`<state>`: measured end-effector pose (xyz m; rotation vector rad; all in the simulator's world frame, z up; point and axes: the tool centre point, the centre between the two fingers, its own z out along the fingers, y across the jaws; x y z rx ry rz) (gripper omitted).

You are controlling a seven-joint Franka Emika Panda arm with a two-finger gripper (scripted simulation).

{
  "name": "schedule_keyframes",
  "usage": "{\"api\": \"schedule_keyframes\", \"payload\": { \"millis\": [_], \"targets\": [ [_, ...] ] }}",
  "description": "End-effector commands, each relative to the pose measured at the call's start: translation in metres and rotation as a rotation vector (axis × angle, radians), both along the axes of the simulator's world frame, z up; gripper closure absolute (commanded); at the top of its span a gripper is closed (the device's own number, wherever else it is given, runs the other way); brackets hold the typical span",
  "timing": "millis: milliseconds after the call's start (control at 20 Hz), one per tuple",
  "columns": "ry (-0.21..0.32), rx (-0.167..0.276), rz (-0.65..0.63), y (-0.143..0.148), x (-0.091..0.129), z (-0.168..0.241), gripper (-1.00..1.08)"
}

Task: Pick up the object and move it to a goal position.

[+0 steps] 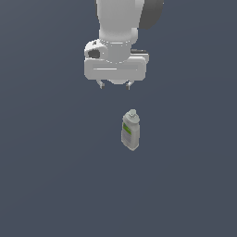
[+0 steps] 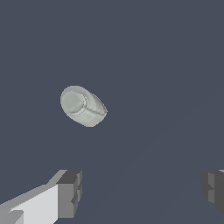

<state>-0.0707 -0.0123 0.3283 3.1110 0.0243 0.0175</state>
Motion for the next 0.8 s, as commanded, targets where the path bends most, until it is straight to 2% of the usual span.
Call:
{"api": "schedule_keyframes", "payload": {
  "millis": [0, 450, 750],
  "targets": [
    [0.0, 0.0, 0.0, 0.0, 0.0, 0.0, -0.92],
    [0.017, 0.028, 0.014, 0.0084, 0.0016, -0.0011, -0.92],
    [0.017, 0.027, 0.009, 0.0078, 0.0011, -0.0008, -0.92]
  ]
}}
